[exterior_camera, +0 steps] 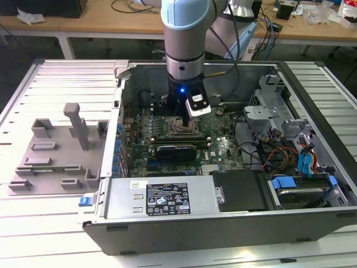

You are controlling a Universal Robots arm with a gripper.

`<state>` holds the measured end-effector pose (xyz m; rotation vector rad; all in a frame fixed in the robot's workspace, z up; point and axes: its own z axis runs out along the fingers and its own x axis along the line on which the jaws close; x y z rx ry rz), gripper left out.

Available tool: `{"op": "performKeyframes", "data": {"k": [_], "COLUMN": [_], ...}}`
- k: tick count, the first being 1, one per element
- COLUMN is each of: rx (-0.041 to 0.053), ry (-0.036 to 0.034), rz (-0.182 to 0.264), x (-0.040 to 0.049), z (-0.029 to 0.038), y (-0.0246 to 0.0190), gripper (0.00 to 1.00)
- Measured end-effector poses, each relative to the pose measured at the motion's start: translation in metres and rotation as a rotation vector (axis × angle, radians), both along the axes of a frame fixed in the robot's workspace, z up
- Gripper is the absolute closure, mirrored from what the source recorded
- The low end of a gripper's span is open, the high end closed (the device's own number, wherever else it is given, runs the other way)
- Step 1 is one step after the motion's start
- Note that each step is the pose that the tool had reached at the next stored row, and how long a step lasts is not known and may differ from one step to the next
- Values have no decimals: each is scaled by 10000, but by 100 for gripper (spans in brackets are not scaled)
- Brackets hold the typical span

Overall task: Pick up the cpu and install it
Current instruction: 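Install the first cpu locking lever, then install the second cpu locking lever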

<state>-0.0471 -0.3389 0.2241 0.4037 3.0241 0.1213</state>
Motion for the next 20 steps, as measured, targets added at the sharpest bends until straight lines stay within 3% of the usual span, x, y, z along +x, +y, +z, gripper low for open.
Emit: {"op": "performKeyframes", "data": {"k": [4, 5, 11, 20], "rx": [-1, 0, -1, 0], "ry": [-1, 0, 0, 0], "rz": [0, 3, 0, 0], "x": [0, 1, 0, 0], "z": [283, 309, 342, 357], "y": [0, -7, -36, -42], "gripper": [89, 89, 89, 89]}}
